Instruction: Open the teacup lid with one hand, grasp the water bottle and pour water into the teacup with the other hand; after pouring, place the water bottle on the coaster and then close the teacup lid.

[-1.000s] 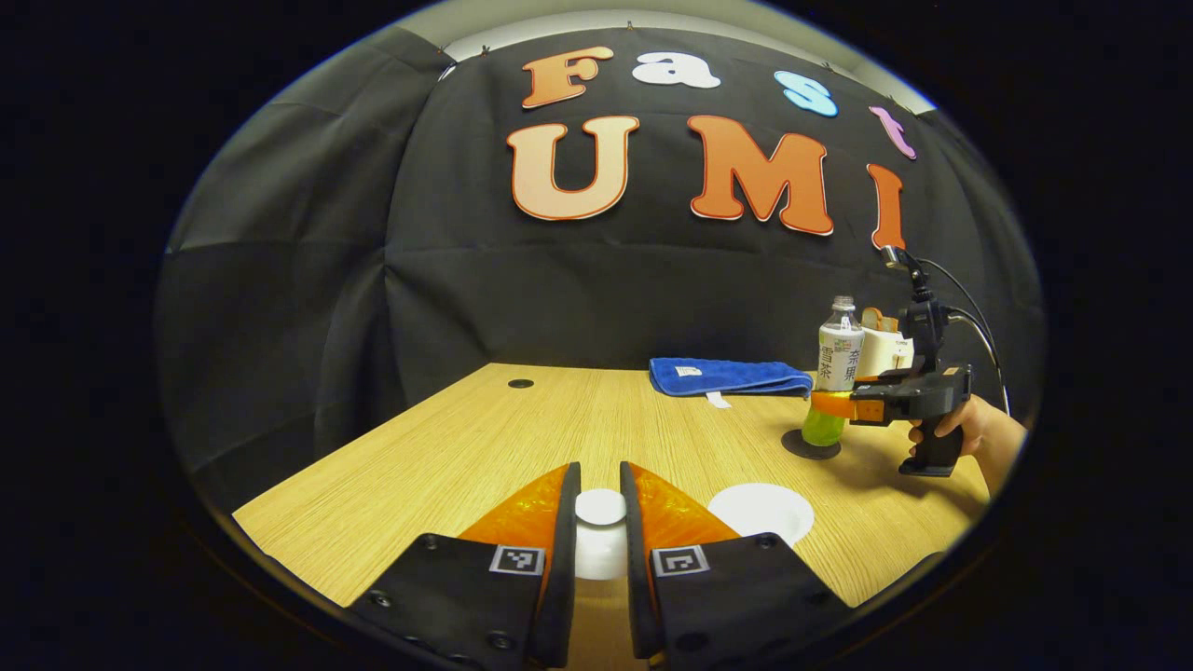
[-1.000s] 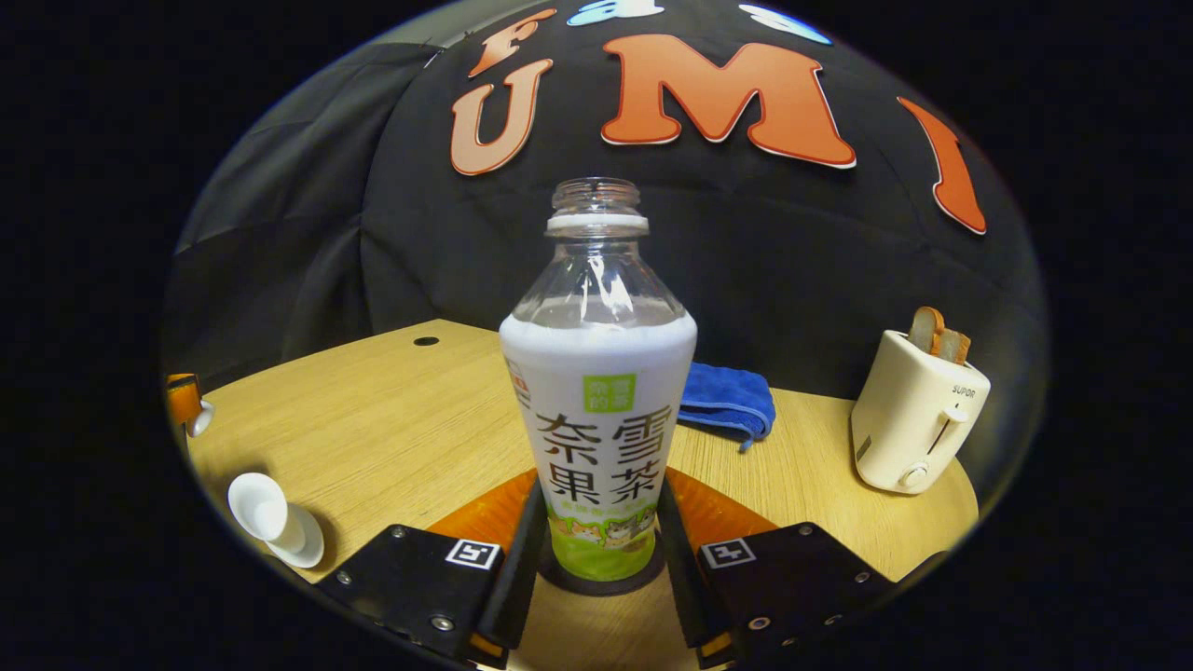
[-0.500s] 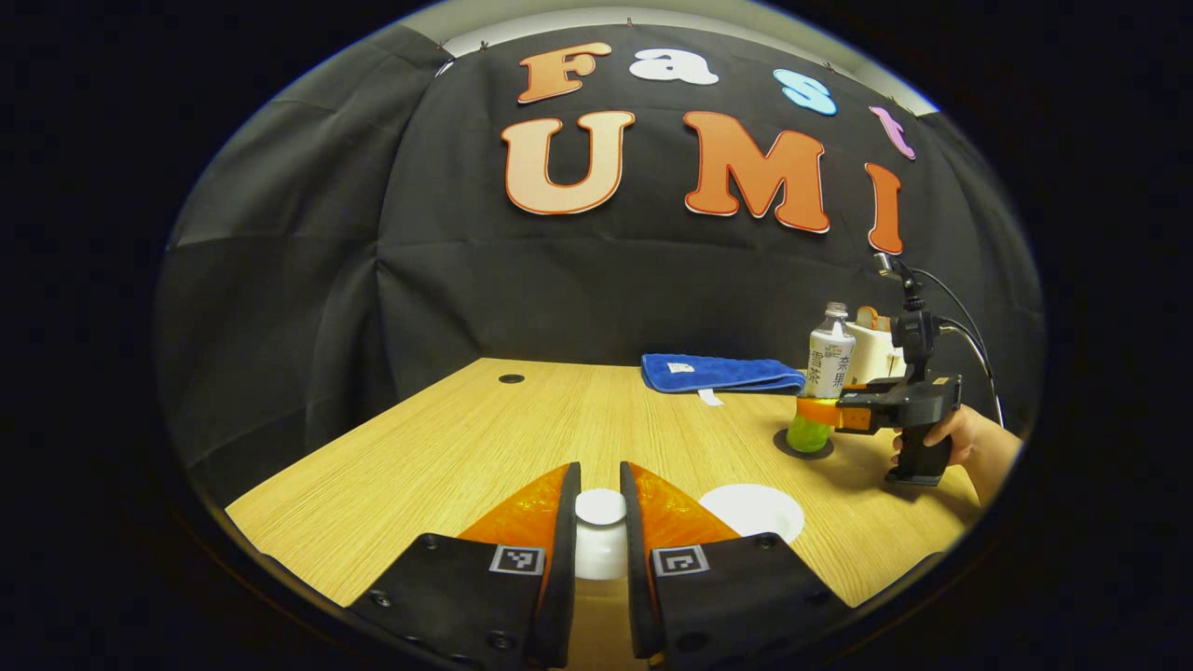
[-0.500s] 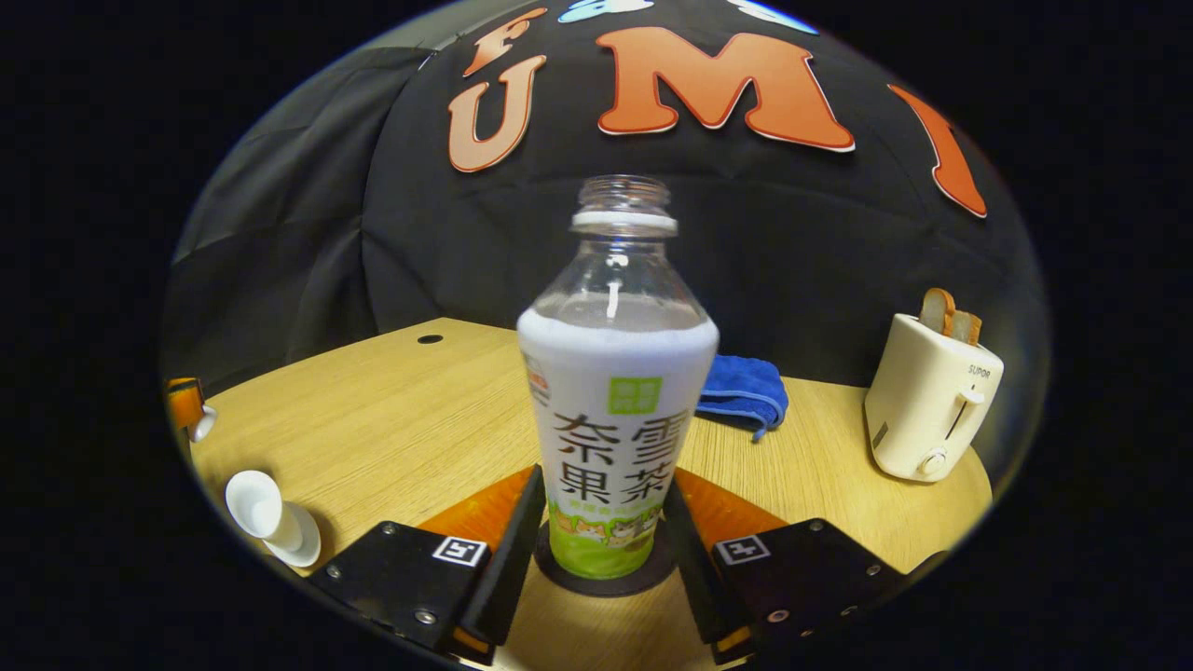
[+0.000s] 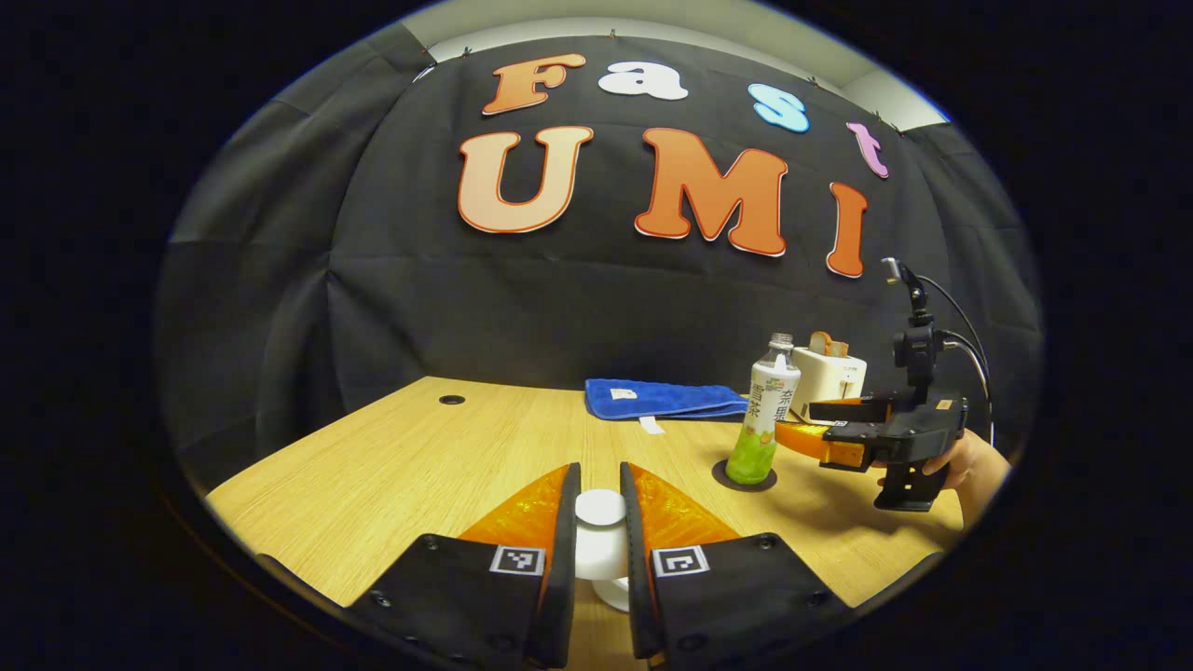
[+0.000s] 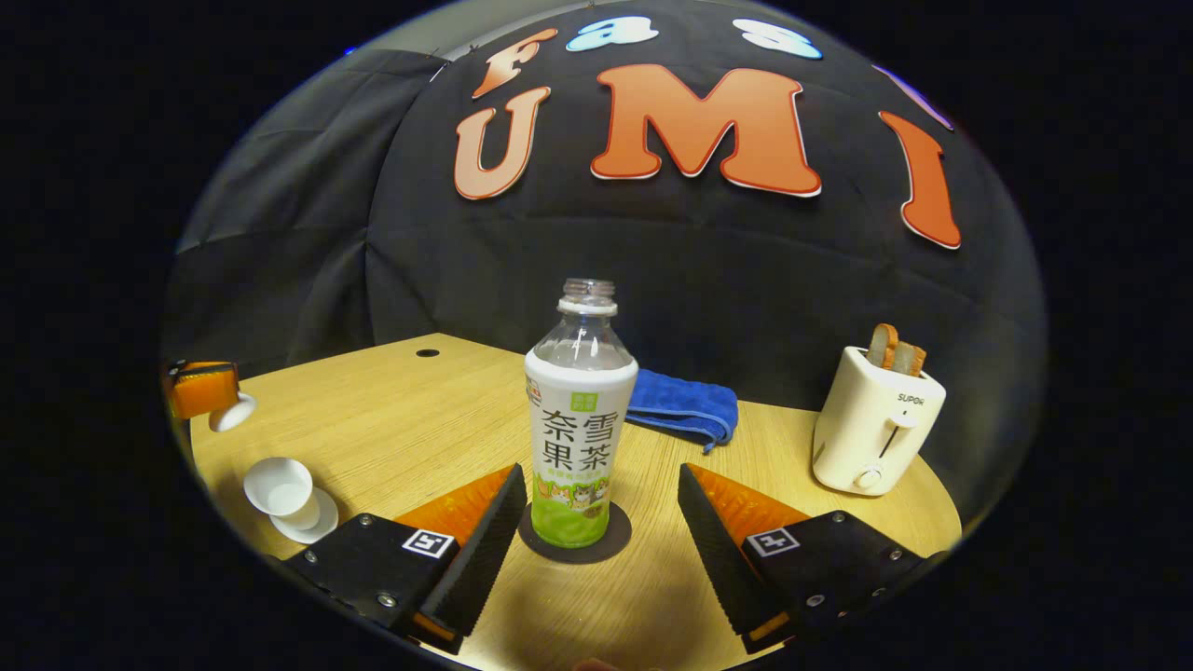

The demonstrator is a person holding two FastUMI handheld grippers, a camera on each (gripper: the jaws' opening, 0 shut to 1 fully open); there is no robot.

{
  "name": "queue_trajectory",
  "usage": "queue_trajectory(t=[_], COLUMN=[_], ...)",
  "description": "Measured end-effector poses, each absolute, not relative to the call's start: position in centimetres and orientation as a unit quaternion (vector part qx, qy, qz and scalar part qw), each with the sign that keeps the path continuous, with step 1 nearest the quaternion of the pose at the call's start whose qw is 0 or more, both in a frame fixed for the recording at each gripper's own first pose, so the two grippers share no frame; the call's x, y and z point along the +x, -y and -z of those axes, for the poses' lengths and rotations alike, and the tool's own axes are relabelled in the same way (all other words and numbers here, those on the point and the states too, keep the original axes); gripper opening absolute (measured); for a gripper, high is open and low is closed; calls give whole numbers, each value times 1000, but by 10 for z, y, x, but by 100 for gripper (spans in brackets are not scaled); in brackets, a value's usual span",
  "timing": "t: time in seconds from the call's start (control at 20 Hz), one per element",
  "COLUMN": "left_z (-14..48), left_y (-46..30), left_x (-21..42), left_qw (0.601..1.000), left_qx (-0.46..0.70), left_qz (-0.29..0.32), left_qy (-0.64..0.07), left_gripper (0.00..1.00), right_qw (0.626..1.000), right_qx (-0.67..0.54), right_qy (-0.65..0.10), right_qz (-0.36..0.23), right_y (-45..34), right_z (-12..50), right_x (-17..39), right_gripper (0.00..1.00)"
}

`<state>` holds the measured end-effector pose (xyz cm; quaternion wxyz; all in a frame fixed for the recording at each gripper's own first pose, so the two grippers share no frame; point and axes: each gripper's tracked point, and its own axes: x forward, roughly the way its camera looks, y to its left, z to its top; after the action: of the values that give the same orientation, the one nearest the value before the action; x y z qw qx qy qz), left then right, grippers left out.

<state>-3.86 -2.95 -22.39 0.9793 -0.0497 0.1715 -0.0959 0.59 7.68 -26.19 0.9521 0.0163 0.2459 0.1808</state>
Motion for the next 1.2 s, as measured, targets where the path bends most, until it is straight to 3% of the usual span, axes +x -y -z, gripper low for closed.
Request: queue_trajectory(t=[0.45,0.95,1.05,1.2], left_z=[259,285,281,259], left_y=[64,68,67,59], left_x=[-37,-48,-50,-49], left_qw=[973,968,970,978], left_qx=[-35,3,6,11], left_qz=[114,106,101,87], left_qy=[-199,-226,-219,-190], left_gripper=[28,28,35,61], right_qw=[979,978,978,979], right_qx=[17,49,50,53], right_qy=[-166,-170,-169,-162], right_qz=[-121,-112,-112,-113], right_y=[-1,11,10,3], right_z=[200,204,204,196], right_x=[-27,-45,-49,-58], right_gripper=[98,98,98,98])
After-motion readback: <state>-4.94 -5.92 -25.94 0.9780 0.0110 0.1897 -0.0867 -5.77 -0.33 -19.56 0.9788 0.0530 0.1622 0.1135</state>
